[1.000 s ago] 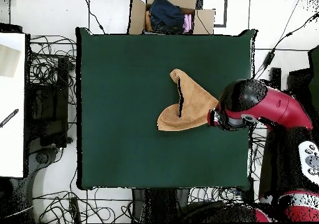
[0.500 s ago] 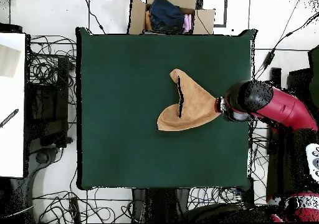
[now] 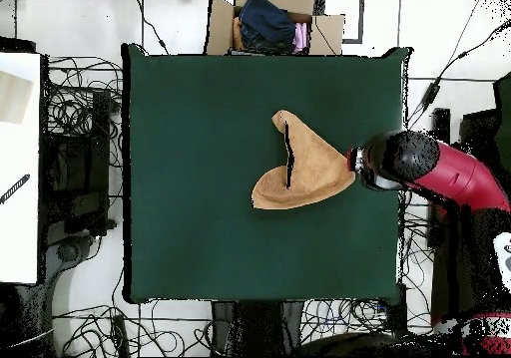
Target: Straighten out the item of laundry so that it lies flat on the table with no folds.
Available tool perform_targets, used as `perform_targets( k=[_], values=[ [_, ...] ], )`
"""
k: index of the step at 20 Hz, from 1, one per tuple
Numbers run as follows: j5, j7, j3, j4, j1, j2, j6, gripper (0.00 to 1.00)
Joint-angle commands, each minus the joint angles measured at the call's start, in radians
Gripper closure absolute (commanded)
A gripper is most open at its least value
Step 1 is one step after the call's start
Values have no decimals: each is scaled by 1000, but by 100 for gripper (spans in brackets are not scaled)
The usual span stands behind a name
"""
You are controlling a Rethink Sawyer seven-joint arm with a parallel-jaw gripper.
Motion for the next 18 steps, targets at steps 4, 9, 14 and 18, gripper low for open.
perform_targets(
  k=[4,9,14,18],
  values=[
    [-50,-73,91,162,11,-59,-45,0],
    [-50,-72,97,168,5,-51,-53,0],
    [-50,-75,97,160,3,-38,-39,0],
    [-52,-74,97,167,0,-38,-51,0]
  ],
)
